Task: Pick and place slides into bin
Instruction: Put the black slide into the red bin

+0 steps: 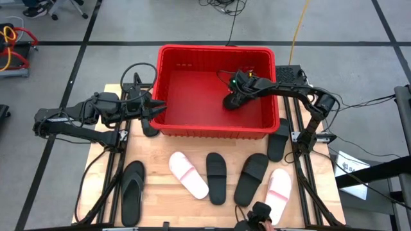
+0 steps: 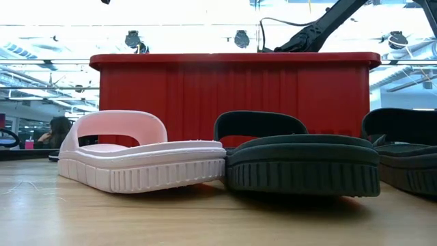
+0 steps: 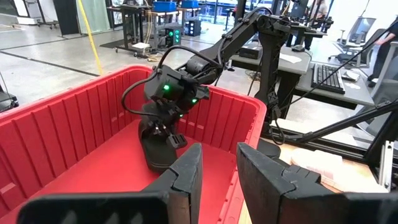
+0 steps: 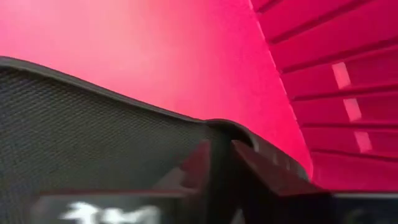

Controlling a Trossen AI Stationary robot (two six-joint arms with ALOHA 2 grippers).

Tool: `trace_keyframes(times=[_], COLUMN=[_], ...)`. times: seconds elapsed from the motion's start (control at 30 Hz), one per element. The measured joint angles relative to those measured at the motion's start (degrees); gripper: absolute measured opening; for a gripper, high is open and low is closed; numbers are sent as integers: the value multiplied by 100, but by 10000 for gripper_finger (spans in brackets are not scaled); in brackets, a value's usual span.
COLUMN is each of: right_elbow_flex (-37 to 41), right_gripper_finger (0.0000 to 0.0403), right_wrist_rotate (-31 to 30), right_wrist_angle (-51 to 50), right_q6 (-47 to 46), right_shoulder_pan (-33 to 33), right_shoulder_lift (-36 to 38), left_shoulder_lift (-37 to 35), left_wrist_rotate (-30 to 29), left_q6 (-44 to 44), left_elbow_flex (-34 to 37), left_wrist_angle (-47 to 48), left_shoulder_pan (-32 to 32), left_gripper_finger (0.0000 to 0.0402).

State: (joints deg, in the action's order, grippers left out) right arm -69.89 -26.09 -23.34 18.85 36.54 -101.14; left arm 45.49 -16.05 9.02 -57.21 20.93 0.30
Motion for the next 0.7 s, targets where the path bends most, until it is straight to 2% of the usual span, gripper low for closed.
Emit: trace_keyframes(times=[0.03, 0.1, 0.2, 0.47, 0.7], right_elbow_flex=[0, 0, 2, 4, 9], right_gripper_finger=[24, 9, 4, 0, 0], right_wrist_rotate=[4, 23, 31, 33, 88], right_wrist_angle=[14, 47, 124, 517, 411], right_q6=[57, 238, 484, 1876, 2076], right_shoulder_pan=[-3, -4, -16, -148, -413], right_shoulder_lift=[-2, -2, -2, 43, 219], left_shoulder_lift=[-1, 0, -1, 0, -2], left_wrist_rotate=[0, 0, 2, -1, -33], left_q6=[0, 0, 1, 2, 17], left_elbow_flex=[0, 0, 0, 0, 0], left_wrist_angle=[0, 2, 2, 0, -4], left_shoulder_pan=[0, 1, 0, 0, 0], left_gripper_finger=[97, 97, 97, 97, 97])
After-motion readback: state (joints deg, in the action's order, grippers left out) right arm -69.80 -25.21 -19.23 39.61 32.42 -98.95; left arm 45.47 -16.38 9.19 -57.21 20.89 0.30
